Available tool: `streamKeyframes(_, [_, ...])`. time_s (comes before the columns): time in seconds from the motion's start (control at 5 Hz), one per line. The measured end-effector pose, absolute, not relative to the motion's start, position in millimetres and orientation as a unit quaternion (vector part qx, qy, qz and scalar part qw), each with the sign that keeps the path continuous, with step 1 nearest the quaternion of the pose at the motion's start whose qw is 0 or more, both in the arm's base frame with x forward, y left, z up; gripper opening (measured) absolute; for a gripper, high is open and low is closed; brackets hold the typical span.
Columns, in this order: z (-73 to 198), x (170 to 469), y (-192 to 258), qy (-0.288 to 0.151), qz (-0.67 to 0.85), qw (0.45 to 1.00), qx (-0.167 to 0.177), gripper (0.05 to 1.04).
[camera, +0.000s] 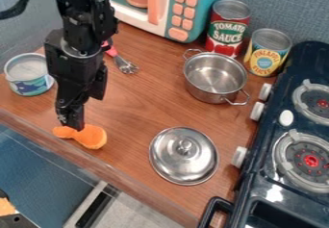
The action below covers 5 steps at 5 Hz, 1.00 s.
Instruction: Move the red spork vertically
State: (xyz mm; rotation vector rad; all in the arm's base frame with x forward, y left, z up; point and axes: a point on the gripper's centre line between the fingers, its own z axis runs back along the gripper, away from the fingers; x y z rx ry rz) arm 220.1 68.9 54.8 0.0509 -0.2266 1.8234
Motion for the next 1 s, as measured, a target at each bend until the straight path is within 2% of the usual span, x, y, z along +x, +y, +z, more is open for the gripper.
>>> streamKeyframes(0.2, [50.1, 218.7, 68.1, -0.089, 0.789, 0.607, 0.028, 1.001])
streamKeyframes(0.4, [48.7, 238.0, 78.6, -0.082, 0.792, 0.604, 0.028, 1.001])
streamKeyframes(0.6, [44.6, 264.8, 89.5, -0.087, 0.781, 0.617, 0.034, 1.001])
streamKeyframes(1.0, [36.2, 316.4, 121.5, -0.086, 0.785, 0.613, 0.022, 1.001])
